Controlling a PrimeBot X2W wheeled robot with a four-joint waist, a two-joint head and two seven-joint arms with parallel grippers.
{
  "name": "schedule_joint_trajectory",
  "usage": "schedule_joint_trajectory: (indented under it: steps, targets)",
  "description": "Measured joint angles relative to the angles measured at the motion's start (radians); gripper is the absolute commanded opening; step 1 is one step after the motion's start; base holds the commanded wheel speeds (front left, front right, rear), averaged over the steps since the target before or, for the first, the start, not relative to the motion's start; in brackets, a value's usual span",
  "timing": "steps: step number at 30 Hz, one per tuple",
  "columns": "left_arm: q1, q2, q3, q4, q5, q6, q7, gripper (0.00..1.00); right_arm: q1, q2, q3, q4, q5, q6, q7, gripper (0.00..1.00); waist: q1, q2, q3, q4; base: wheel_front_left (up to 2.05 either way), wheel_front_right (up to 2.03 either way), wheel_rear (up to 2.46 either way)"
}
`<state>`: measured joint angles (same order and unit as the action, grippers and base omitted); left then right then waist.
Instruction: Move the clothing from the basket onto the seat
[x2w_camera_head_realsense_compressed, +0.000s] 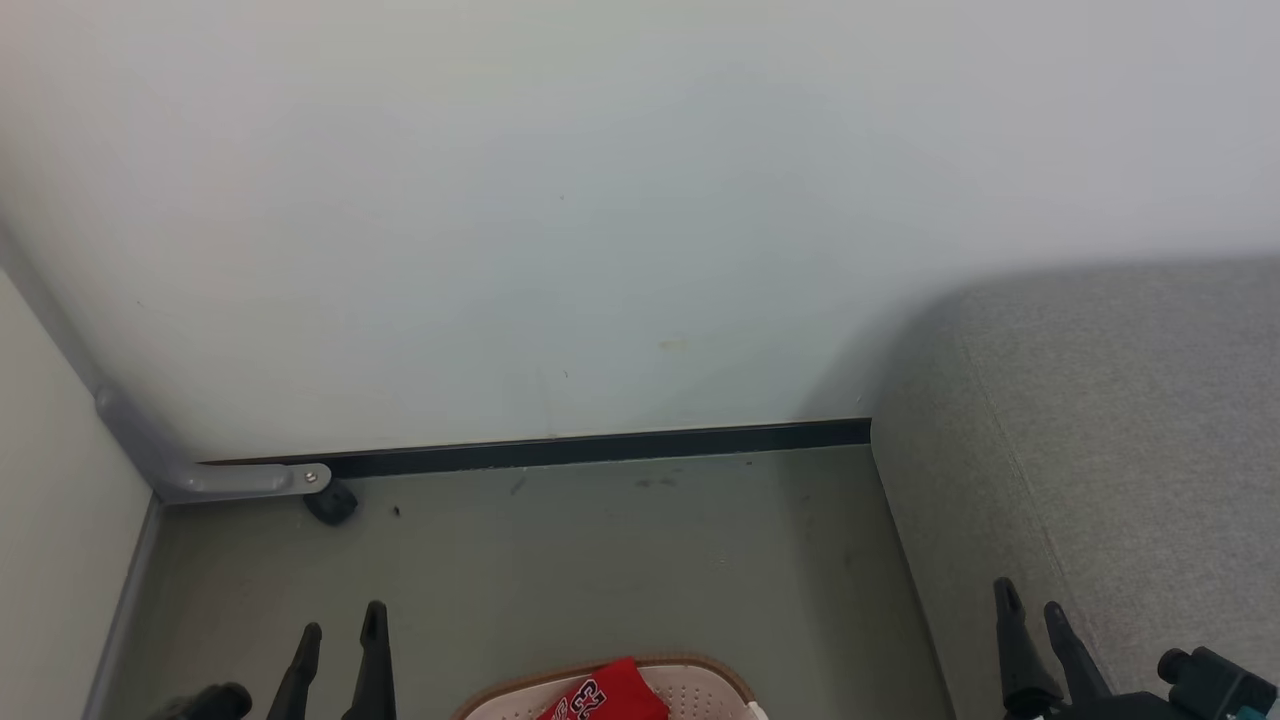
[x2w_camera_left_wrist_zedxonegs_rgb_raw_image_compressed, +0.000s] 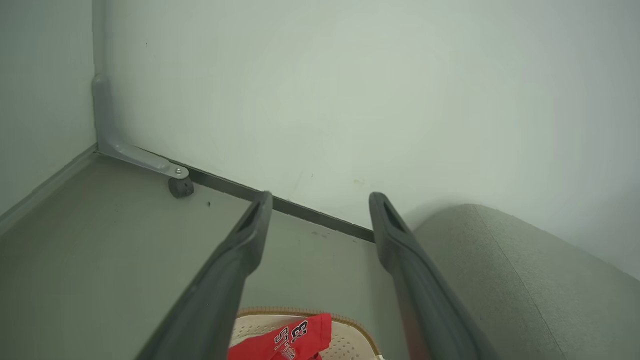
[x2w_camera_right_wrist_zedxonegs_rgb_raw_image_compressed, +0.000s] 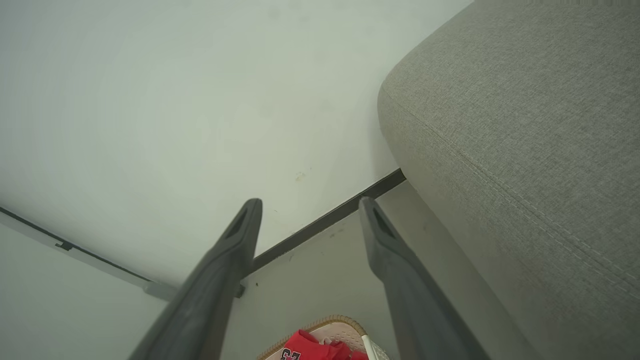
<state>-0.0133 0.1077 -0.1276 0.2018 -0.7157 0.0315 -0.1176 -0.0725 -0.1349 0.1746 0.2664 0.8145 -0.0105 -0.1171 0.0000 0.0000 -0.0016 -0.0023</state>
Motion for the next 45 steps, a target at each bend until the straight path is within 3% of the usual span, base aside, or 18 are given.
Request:
schedule_joint_trajectory:
  steps: [36,45]
  targets:
    - [0.001,0.017,-0.114,-0.006,0.542,0.084,-0.132,1.0,-0.02,-0.056,0.154,-0.002,-0.448,-0.085,-0.132,1.0,0.0,0.0,0.014,-0.006,0.0,0.0,0.0]
    - [0.001,0.016,-0.115,0.011,0.548,0.083,-0.132,1.0,-0.02,-0.055,0.16,-0.002,-0.454,-0.086,-0.132,1.0,0.0,0.0,0.017,-0.004,0.0,0.0,0.0]
